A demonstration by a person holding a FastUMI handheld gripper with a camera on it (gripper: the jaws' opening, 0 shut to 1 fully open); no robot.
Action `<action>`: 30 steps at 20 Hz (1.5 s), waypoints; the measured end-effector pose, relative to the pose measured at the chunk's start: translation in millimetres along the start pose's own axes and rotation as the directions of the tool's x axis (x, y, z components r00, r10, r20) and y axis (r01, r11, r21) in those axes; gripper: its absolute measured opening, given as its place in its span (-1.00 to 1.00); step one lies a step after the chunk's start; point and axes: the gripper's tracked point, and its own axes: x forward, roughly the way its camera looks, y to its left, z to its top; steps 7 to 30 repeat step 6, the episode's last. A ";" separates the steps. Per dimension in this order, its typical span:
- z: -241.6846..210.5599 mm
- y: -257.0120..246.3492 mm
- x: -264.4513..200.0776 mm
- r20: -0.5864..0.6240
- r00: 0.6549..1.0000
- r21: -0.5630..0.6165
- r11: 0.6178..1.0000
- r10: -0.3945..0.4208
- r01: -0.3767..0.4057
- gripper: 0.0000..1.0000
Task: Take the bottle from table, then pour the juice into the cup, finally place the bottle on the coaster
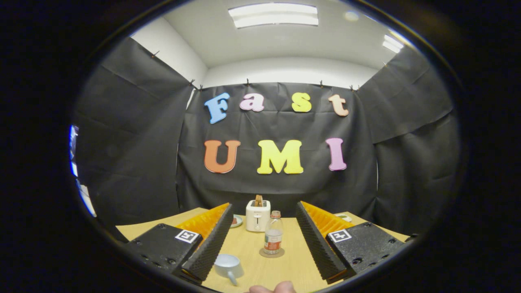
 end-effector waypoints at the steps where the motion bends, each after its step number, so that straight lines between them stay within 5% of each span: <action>1: -0.2 1.0 -0.2 0.001 1.000 0.001 1.000 0.001 -0.001 0.99; 30: -3.5 5.9 0.5 -0.004 1.000 0.010 1.000 0.017 -0.017 0.99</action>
